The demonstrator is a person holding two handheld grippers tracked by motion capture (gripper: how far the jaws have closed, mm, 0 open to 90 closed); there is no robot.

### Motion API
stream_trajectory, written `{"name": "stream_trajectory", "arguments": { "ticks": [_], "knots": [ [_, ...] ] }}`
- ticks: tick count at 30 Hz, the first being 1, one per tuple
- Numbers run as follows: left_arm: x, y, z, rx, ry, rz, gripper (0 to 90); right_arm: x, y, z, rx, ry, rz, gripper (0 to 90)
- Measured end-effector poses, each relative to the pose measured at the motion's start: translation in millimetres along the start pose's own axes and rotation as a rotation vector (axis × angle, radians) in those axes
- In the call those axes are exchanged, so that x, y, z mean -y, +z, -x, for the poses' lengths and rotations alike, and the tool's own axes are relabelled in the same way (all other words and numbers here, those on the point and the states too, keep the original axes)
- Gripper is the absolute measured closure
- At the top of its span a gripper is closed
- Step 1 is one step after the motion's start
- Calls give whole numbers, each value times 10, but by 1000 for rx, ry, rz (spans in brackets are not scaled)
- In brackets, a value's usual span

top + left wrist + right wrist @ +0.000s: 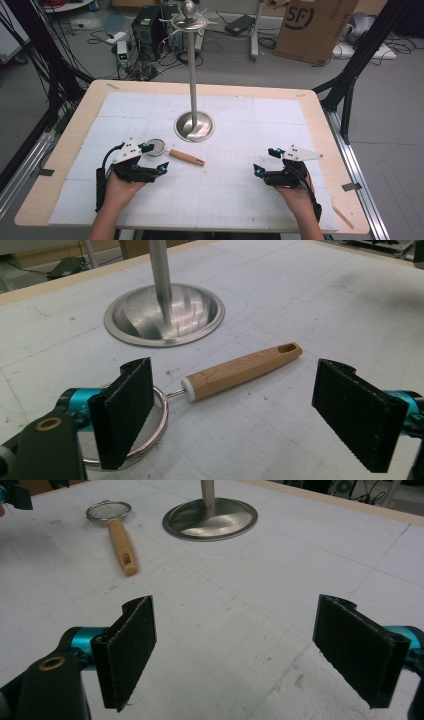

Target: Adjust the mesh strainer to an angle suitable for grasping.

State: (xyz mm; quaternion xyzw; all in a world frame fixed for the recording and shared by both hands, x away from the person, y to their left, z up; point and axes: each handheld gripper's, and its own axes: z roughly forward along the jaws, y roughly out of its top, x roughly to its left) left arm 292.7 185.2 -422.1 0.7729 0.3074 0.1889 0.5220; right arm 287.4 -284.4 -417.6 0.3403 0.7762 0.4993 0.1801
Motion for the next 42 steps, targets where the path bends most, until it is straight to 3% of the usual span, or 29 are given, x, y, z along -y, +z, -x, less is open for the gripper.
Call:
{"name": "stream_trajectory", "arguments": {
  "ticks": [8, 20, 24, 32, 38, 42],
  "knots": [
    [0, -17, -3, -4, 1, 9, 176, 19, 27, -34, -11, -2, -23, 166],
    [-31, 25, 7, 7, -3, 15, 198, 3, -10, -14, -14, 1, -6, 166],
    [-56, 105, -14, 10, 2, -13, 224, -6, -45, -1, -7, 7, 2, 166],
    [-251, 276, -14, 37, 71, -93, 230, -6, -30, -9, -7, 5, -6, 166],
    [-349, 390, -59, 57, 69, -117, 300, 5, 10, -22, -12, -2, -25, 166],
    [-348, 482, -89, 76, 84, -165, 332, 13, 26, -22, -10, -2, -32, 166]
  ]
}}
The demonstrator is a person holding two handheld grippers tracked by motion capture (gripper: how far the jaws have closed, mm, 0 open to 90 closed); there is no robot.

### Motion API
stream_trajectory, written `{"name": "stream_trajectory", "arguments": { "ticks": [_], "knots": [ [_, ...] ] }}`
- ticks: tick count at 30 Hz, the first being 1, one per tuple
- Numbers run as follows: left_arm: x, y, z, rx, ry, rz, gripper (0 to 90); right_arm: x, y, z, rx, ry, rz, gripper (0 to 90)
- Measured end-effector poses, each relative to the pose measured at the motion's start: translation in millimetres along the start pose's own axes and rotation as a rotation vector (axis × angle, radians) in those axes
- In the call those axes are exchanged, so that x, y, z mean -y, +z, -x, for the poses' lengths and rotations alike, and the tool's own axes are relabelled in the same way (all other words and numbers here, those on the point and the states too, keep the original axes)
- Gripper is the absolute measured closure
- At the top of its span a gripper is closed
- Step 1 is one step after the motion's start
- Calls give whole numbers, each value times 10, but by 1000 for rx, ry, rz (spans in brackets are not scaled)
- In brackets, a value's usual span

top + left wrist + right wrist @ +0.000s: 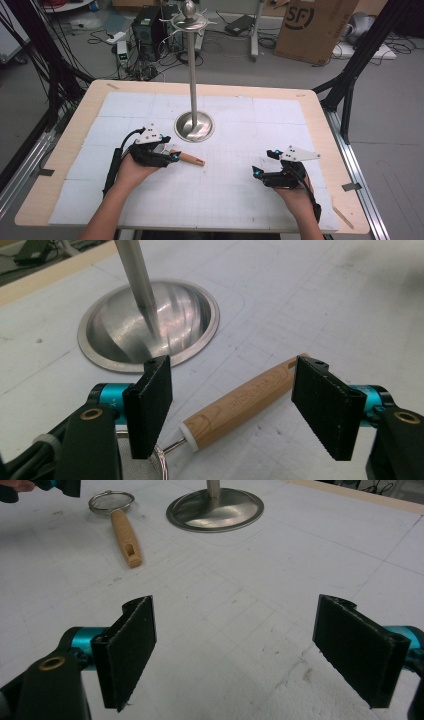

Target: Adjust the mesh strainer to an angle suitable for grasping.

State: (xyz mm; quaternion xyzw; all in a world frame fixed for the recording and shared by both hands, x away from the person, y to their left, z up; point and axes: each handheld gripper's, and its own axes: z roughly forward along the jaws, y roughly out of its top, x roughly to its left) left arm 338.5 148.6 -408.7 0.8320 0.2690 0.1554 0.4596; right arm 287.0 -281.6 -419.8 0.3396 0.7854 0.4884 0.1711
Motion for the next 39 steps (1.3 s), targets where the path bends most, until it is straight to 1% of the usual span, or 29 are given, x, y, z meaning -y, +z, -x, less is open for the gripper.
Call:
{"name": "stream_trajectory", "arguments": {
  "ticks": [3, 5, 10, 11, 12, 13, 15, 16, 19, 20, 21, 23, 25, 27, 28, 30, 32, 35, 37, 38, 39],
  "knots": [
    [-15, 59, -32, -1, 23, -49, 330, 6, 2, 3, 2, 7, -3, 167],
    [-30, 96, -58, 1, 25, -57, 327, 9, 6, 0, 3, 9, -7, 167],
    [-33, 220, -116, 21, 51, -136, 327, 12, 21, -7, 0, 6, -13, 167],
    [-23, 252, -122, 25, 49, -150, 327, 13, 23, -7, 1, 4, -15, 167],
    [-19, 272, -133, 27, 62, -176, 324, 14, 25, -5, 1, 2, -17, 167],
    [-18, 287, -150, 37, 80, -202, 323, 15, 26, -10, 1, 7, -17, 167],
    [-3, 331, -165, 58, 78, -219, 314, 17, 31, -10, -3, 5, -20, 167],
    [6, 355, -173, 64, 88, -235, 308, 19, 37, -9, -3, 3, -23, 167],
    [40, 437, -203, 78, 106, -311, 288, 22, 48, -8, -1, 0, -26, 167],
    [48, 450, -215, 88, 90, -314, 272, 24, 52, -13, -1, 6, -30, 167],
    [51, 450, -231, 103, 87, -313, 286, 27, 57, -14, -1, 5, -32, 167],
    [51, 438, -227, 108, 79, -312, 313, 30, 59, -18, -3, 8, -39, 167],
    [40, 424, -202, 117, 91, -312, 389, 30, 61, -16, -2, 5, -36, 167],
    [25, 406, -173, 113, 103, -323, 448, 30, 60, -15, -1, 8, -38, 167],
    [19, 395, -164, 118, 112, -329, 483, 30, 60, -17, 0, 11, -38, 167],
    [14, 379, -140, 120, 115, -337, 561, 30, 61, -20, 1, 7, -37, 167],
    [6, 359, -120, 113, 122, -352, 593, 30, 61, -20, 0, 4, -37, 167],
    [0, 332, -96, 111, 131, -369, 617, 31, 62, -20, 0, 3, -38, 167],
    [1, 314, -82, 109, 122, -376, 634, 31, 60, -19, 1, 5, -38, 167],
    [-4, 300, -82, 107, 128, -387, 642, 30, 59, -20, 0, 5, -38, 167],
    [-5, 286, -74, 103, 119, -394, 650, 30, 57, -20, 0, 5, -39, 167]
  ]
}}
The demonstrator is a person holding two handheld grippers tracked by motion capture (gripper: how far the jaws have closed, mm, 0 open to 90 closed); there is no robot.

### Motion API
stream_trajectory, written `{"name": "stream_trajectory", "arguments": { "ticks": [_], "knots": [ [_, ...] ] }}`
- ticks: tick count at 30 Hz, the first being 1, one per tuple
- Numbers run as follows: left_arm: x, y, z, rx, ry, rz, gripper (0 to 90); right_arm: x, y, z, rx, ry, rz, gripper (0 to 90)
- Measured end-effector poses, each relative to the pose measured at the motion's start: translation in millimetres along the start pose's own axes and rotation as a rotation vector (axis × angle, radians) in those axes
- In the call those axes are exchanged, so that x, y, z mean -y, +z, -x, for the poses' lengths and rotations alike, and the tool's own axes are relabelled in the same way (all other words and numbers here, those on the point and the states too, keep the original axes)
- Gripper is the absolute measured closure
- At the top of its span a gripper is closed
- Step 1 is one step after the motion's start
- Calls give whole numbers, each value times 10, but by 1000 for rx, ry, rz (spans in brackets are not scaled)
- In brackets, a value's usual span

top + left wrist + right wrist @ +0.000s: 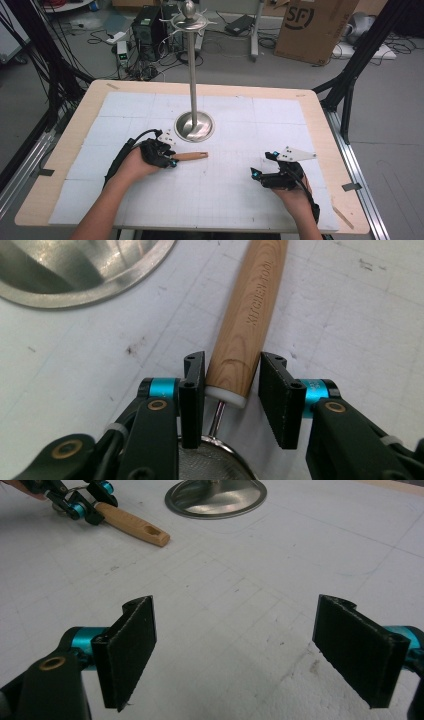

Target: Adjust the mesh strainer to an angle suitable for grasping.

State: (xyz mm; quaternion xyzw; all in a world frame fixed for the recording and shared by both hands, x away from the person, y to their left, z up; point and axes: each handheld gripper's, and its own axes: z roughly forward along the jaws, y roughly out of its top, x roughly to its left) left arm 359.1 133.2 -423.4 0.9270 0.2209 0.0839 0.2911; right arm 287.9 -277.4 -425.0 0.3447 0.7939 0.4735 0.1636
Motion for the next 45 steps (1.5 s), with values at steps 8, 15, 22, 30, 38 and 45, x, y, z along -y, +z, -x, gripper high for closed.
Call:
{"name": "stream_trajectory", "arguments": {
  "ticks": [8, 15, 22, 30, 38, 45],
  "knots": [
    [-3, -42, 26, -41, -20, -20, 611, -3, 3, -11, -3, -1, -2, 168],
    [-26, 31, -9, -45, -35, -16, 521, -4, -9, -1, -3, 1, 4, 168],
    [-15, 58, -109, -30, -97, 3, 541, -1, 5, -10, -5, 2, -5, 168],
    [-43, 57, -36, -35, -55, -9, 655, -2, 15, -16, -4, -2, -6, 169],
    [-132, 73, -72, -12, -52, -74, 653, 8, 33, -23, 0, -1, -13, 168],
    [-205, 95, -125, 19, -74, -133, 648, -4, 23, -36, -5, -4, -3, 169]
  ]
}}
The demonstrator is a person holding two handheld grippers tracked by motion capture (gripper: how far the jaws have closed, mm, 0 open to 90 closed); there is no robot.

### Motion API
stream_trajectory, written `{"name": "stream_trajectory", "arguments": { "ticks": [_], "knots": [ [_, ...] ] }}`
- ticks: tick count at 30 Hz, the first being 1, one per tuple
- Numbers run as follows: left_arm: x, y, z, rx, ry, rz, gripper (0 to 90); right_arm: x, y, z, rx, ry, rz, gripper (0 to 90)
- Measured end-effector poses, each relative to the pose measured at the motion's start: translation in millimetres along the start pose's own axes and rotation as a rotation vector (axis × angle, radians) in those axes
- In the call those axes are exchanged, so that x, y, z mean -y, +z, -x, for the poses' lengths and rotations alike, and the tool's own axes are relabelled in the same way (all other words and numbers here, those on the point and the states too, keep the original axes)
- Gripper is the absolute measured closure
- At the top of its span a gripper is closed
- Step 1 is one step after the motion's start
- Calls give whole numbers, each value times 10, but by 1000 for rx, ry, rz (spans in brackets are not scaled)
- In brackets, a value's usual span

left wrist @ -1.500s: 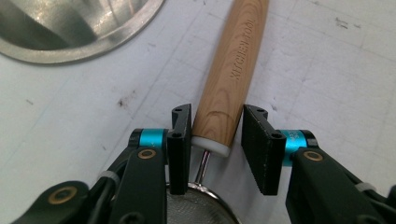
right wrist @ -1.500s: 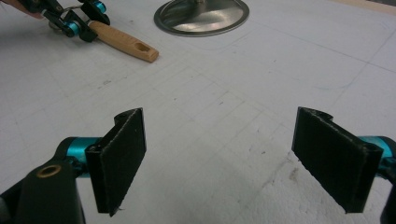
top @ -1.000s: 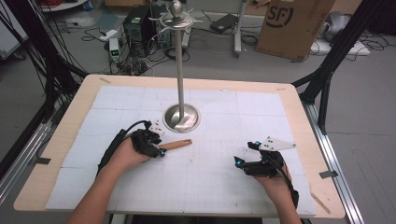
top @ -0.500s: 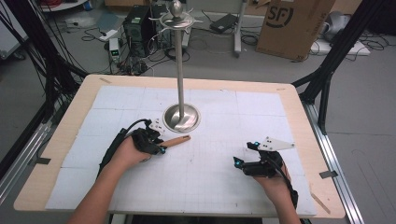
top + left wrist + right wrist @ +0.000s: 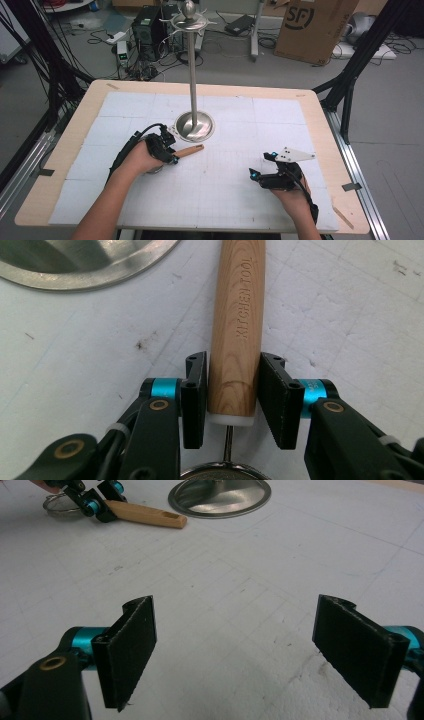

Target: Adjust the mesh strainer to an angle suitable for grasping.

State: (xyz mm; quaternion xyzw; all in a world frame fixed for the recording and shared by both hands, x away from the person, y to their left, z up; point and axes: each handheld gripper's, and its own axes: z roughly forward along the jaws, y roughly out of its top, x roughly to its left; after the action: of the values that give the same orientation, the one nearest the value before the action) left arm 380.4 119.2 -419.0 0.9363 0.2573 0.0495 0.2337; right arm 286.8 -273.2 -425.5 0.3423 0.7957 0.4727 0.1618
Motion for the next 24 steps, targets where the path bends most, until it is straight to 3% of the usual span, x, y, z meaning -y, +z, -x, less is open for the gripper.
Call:
{"name": "stream_trajectory", "arguments": {
  "ticks": [8, 14, 19, 24],
  "knots": [
    [2, 2, 12, -8, 5, 4, 658, -4, 9, -15, -1, -3, -1, 169],
    [14, 0, 38, -21, -14, 18, 684, -2, 2, -4, -1, 4, -3, 169],
    [13, -23, 62, -33, 6, 10, 686, -2, -21, 19, 3, 2, 9, 169],
    [20, -145, 110, -36, 22, 69, 687, -6, -51, 37, 10, 14, 17, 169]
  ]
}}
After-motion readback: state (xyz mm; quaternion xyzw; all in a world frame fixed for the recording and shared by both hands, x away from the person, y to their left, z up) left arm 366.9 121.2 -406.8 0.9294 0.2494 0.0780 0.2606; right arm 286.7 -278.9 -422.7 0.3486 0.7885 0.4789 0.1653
